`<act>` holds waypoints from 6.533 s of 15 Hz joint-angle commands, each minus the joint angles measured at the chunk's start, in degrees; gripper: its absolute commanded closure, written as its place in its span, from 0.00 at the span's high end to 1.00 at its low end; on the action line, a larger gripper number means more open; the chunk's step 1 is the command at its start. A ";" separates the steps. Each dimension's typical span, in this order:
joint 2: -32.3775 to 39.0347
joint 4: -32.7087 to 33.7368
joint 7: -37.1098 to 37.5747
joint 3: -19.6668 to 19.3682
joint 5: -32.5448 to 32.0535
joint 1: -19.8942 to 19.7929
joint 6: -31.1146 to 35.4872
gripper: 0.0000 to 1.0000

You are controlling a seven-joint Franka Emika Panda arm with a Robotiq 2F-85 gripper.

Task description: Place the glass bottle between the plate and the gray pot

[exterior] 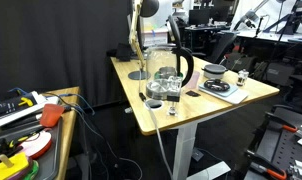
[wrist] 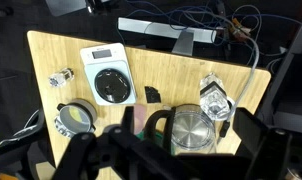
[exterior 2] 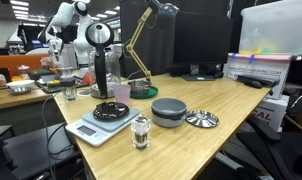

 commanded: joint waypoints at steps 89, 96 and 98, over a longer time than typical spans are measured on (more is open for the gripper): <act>48.61 2.29 32.21 -45.36 5.93 -18.12 26.49 1.00; 55.32 5.58 31.73 -46.79 10.09 -18.61 26.35 1.00; 57.41 6.96 31.87 -46.95 10.72 -18.62 26.20 1.00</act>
